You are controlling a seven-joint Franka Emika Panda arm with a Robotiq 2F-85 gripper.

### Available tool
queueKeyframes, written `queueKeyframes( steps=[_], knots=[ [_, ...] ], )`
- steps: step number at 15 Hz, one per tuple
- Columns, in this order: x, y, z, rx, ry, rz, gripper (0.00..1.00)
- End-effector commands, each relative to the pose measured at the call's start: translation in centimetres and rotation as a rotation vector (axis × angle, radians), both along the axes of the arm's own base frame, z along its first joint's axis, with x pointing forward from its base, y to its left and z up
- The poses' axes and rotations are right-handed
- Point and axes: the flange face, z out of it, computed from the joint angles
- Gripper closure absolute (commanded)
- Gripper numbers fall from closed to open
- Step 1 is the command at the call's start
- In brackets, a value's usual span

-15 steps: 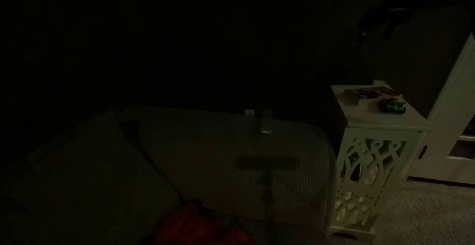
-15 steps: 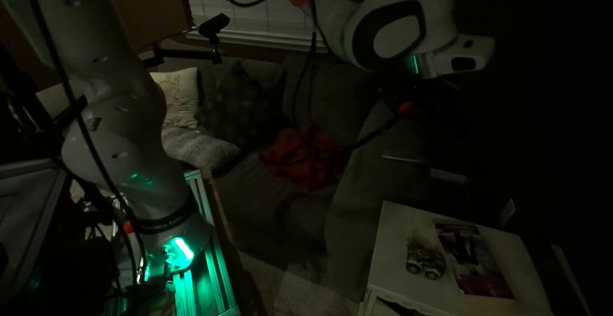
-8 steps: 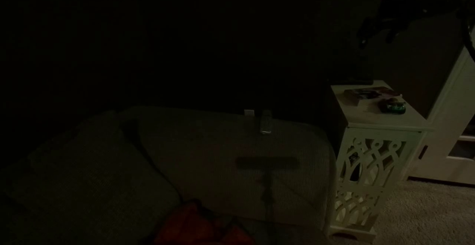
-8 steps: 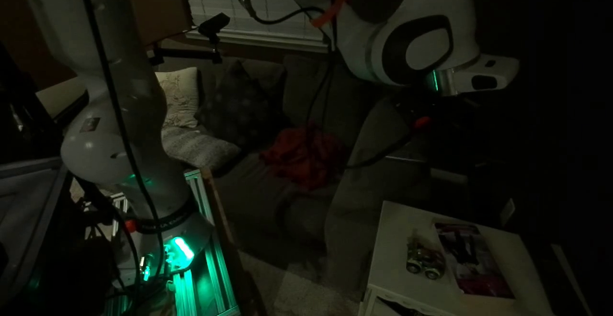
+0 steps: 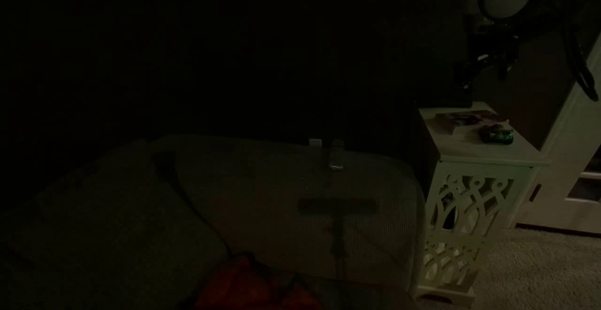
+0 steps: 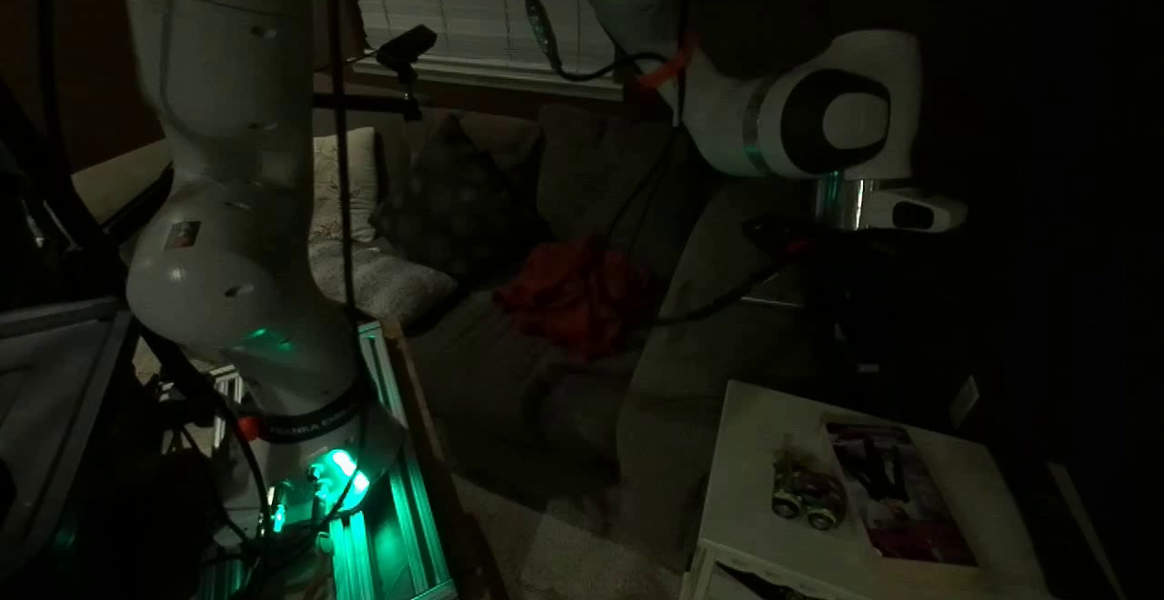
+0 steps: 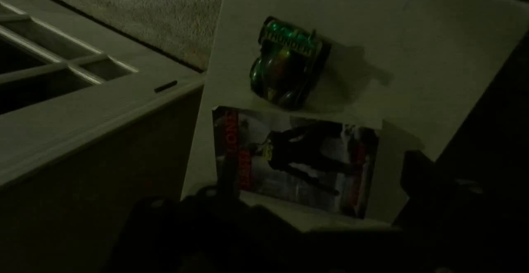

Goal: Pick up the book from the white shelf and put it on the right armrest of the sofa.

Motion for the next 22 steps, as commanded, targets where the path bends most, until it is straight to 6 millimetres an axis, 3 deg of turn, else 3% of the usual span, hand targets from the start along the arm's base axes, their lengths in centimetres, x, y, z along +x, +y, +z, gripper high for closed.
queueKeyframes(
  steps=[1, 4, 5, 10, 13, 16, 18, 22],
  knots=[
    [2.2, -0.1, -2.4, 0.033, 0.108, 0.009, 0.00],
    [3.1, -1.1, -3.6, 0.016, 0.145, 0.010, 0.00],
    [2.0, -0.4, -3.2, 0.008, 0.119, 0.014, 0.00],
    [1.9, -0.3, -3.4, 0.015, 0.111, 0.043, 0.00],
    [3.5, 1.0, -6.9, 0.028, 0.154, 0.110, 0.00],
    [5.2, 1.9, -9.2, -0.006, 0.155, 0.129, 0.00],
    [6.3, 2.2, -10.0, -0.026, 0.139, 0.139, 0.00],
    [8.8, 1.2, -9.1, -0.051, 0.080, 0.132, 0.00]
  ],
)
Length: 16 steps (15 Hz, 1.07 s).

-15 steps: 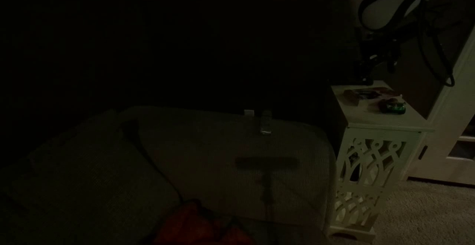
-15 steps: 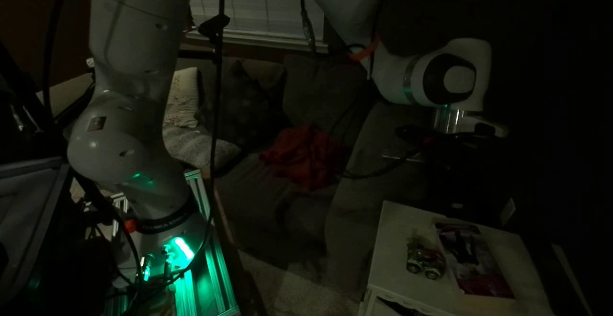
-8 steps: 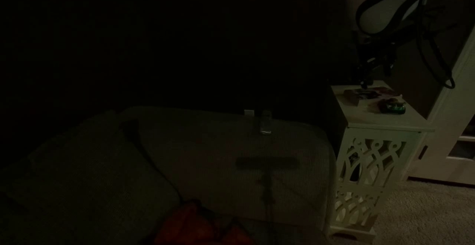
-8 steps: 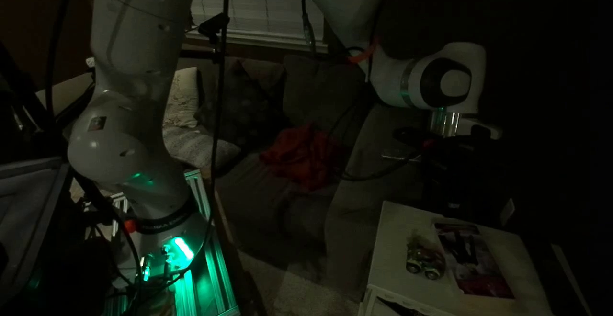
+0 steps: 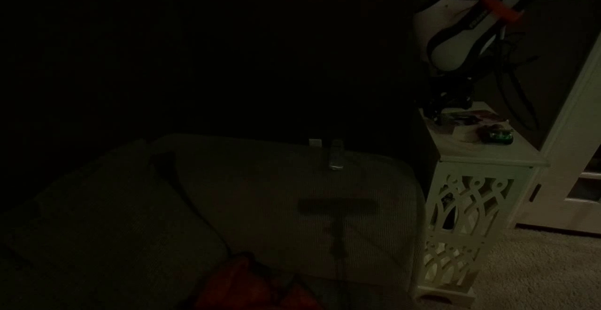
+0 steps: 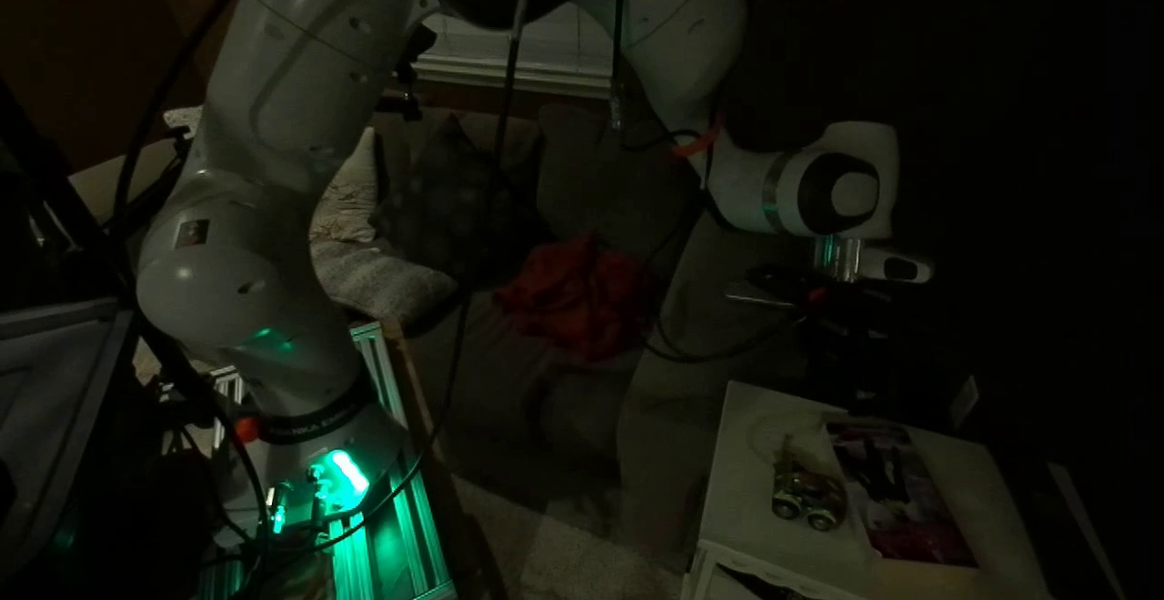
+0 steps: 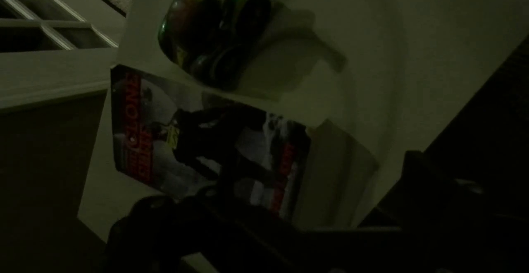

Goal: Pick up the book from the white shelf and put it on the right armrest of the sofa.

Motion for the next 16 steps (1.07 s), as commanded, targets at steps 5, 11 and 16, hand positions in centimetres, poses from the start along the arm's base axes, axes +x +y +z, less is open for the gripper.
queueKeyframes(
  steps=[5, 11, 16],
  knots=[
    [3.3, -4.1, 0.7, -0.037, -0.017, -0.042, 0.00],
    [3.8, -5.9, -1.2, -0.020, 0.016, -0.065, 0.07],
    [3.9, -6.0, -2.0, 0.025, 0.041, -0.054, 0.38]
  ],
)
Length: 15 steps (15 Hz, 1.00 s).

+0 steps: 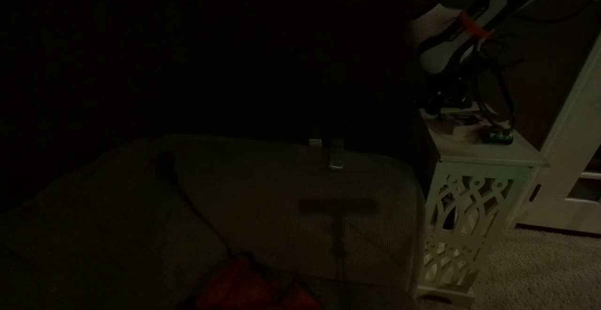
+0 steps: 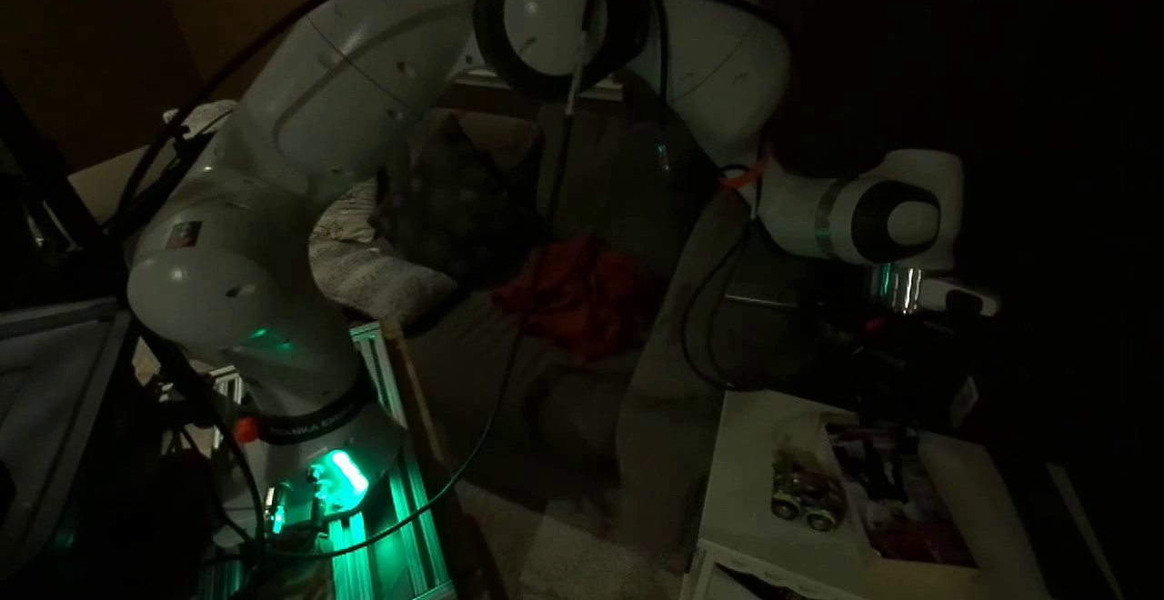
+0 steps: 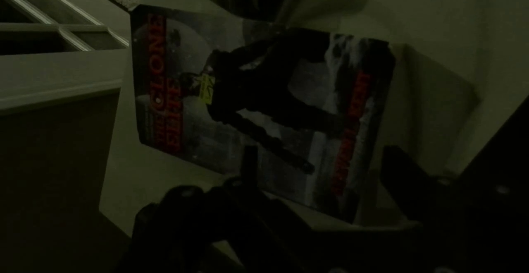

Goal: Pick up the book from the white shelf and put it on the right armrest of the sofa.

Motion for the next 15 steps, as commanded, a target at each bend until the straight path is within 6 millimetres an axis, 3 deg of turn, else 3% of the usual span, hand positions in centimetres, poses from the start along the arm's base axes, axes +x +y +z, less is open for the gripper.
queueKeyframes(
  steps=[1, 2, 9, 15],
  knots=[
    [0.5, 0.2, -0.2, 0.077, 0.024, 0.035, 0.49],
    [0.5, 0.5, -0.2, 0.098, 0.026, 0.052, 0.50],
    [0.6, 2.4, -0.1, 0.181, 0.044, 0.152, 0.98],
    [0.7, 3.2, 0.3, 0.213, 0.019, 0.173, 0.99]
  ],
)
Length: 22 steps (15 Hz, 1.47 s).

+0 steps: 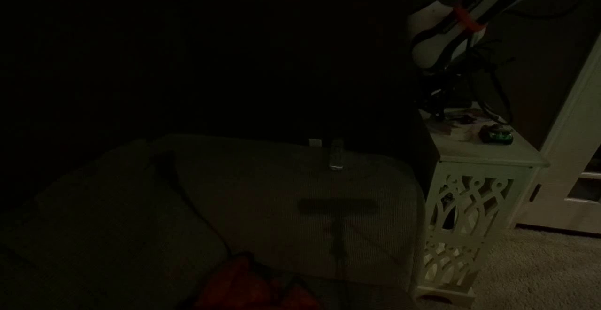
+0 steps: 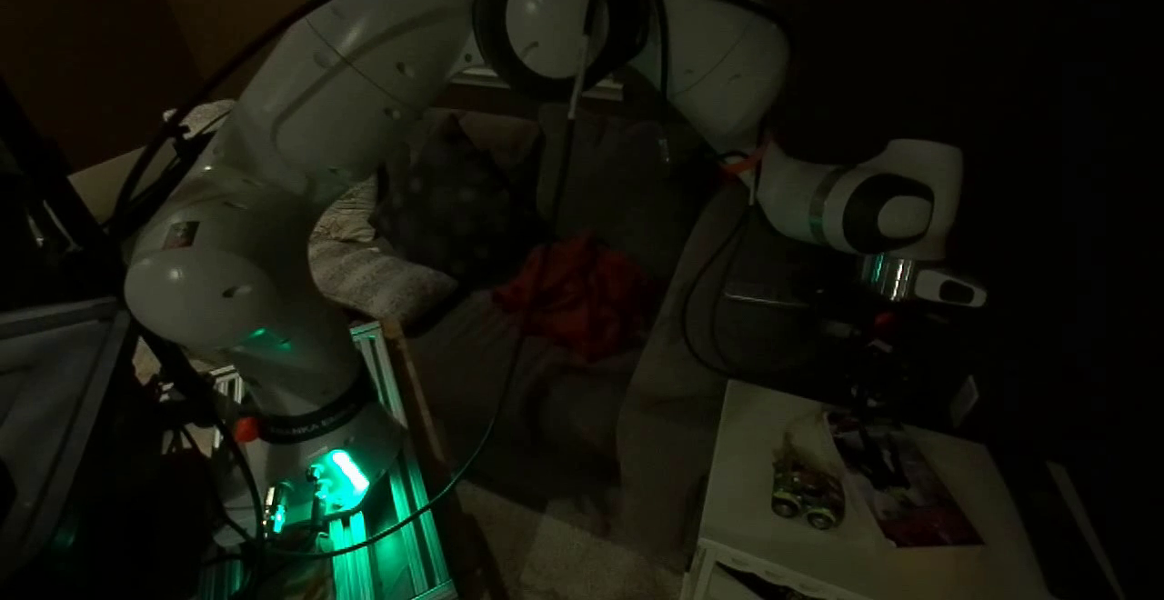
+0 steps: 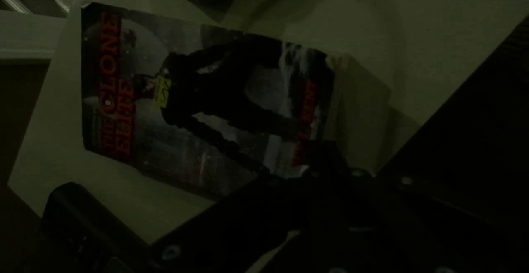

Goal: Pick up the book from the white shelf and put it on the right armrest of the sofa.

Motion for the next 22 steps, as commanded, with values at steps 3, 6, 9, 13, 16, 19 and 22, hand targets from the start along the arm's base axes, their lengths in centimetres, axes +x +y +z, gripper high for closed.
queueKeyframes(
  steps=[3, 6, 9, 13, 16, 19, 22],
  knots=[
    [0.4, 2.9, 0.4, 0.124, -0.050, 0.048, 0.99],
    [1.3, 4.5, 1.0, 0.178, -0.082, 0.063, 0.99],
    [1.7, 5.3, 0.8, 0.209, -0.085, 0.054, 0.99],
    [1.7, 5.0, 0.9, 0.210, -0.099, 0.028, 0.99],
    [1.6, 4.6, 1.2, 0.210, -0.118, 0.011, 0.99],
    [1.7, 4.3, 1.3, 0.207, -0.129, -0.001, 0.70],
    [1.4, 4.7, 1.4, 0.203, -0.123, 0.010, 0.56]
  ],
)
